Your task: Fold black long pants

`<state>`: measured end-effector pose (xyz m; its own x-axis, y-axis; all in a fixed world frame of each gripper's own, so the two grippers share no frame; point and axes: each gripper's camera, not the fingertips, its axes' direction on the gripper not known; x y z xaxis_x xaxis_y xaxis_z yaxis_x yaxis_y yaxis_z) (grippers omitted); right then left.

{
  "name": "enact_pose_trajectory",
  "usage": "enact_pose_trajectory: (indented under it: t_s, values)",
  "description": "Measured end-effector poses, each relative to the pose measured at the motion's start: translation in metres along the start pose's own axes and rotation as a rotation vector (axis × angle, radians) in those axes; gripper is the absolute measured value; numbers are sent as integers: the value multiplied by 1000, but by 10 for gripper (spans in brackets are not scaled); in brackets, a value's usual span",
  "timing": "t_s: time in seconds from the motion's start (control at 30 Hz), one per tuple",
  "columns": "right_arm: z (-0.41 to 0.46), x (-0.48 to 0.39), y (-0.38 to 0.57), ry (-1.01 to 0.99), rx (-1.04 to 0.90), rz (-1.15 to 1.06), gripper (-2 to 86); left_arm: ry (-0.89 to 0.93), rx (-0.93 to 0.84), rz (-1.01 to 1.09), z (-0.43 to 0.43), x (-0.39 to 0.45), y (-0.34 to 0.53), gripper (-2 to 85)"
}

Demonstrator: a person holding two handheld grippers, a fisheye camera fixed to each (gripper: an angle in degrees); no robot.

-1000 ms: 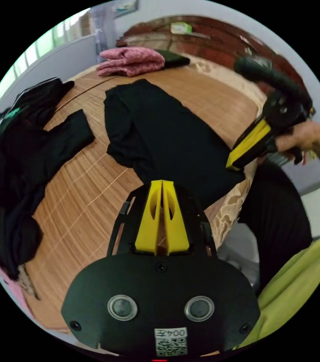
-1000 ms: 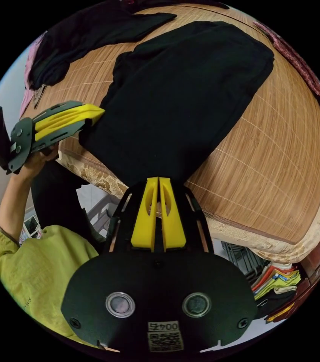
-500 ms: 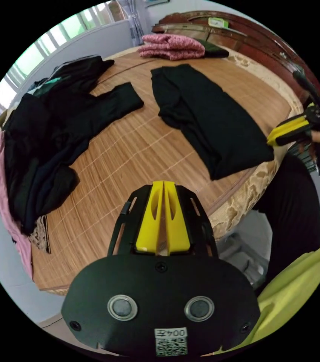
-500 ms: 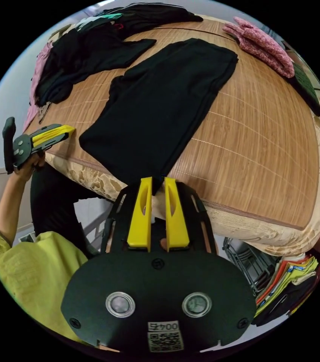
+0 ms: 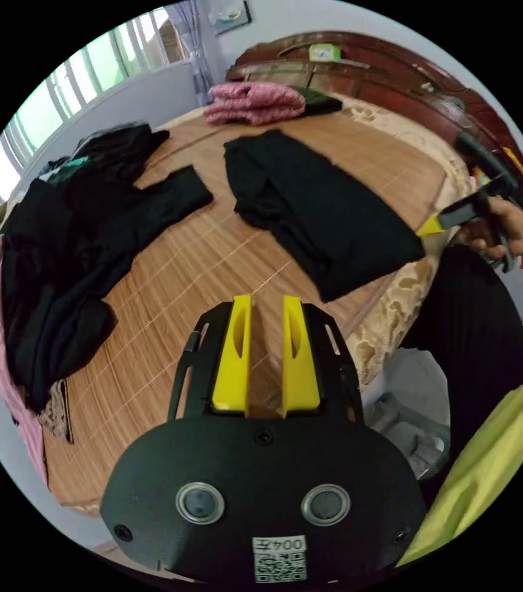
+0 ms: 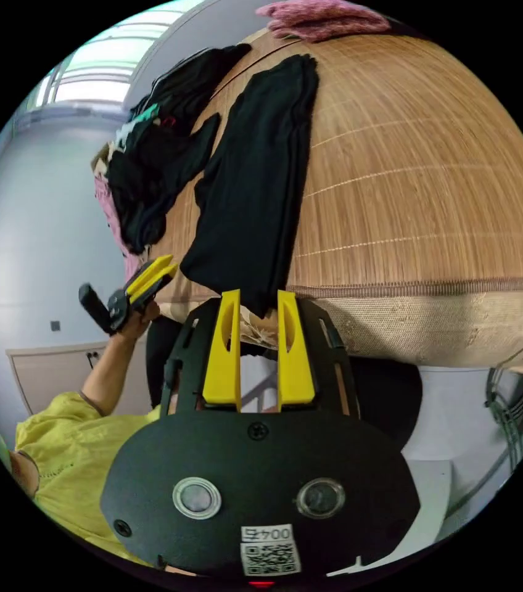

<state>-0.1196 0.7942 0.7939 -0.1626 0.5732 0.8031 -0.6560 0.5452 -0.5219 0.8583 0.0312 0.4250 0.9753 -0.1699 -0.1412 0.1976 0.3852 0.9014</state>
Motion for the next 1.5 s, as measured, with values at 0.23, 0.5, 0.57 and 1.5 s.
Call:
enact_pose_trajectory:
  t_s: [0.23,0.5,0.57,1.5]
  values:
    - [-47,10,15,-45,-11,55,65,11,115,356,-21,106,-35,106]
    - [-125,9,14,-201,-6,110,22,43,41,571,24,202,-54,139]
    - [-146,6,13,-233,-10,109,22,27,41,573,33,216,-57,134]
    - [-263,-34,29,-468,54,197,34,375,-5,-145,169,80,107,121]
